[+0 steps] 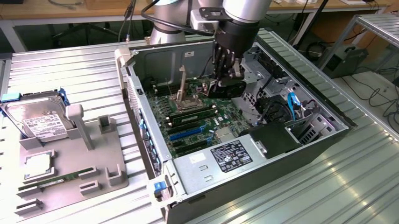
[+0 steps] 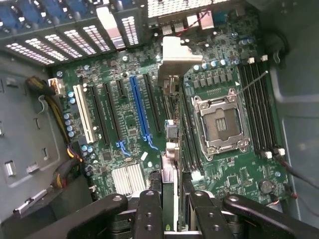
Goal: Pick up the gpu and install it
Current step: 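Insert the gpu into the slot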
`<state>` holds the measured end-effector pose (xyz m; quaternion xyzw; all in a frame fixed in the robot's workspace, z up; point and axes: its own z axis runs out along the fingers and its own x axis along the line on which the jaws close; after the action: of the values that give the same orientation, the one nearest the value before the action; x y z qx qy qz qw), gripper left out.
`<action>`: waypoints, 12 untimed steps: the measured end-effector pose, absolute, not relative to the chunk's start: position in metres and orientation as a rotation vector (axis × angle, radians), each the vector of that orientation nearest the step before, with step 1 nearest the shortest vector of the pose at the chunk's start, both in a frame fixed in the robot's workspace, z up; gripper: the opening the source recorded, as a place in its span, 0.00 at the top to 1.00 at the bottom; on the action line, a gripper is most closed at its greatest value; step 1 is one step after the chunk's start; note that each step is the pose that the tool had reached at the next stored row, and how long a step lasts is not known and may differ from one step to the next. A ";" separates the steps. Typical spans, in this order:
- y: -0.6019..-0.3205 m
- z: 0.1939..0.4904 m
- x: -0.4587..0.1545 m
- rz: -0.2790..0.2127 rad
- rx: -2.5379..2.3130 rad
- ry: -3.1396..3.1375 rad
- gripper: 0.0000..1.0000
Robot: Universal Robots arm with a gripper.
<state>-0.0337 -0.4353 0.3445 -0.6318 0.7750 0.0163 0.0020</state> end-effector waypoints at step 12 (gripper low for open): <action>-0.435 0.344 -0.034 0.052 -2.176 2.264 0.74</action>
<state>-0.0337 -0.4353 0.3443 -0.6929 0.7208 0.0164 0.0006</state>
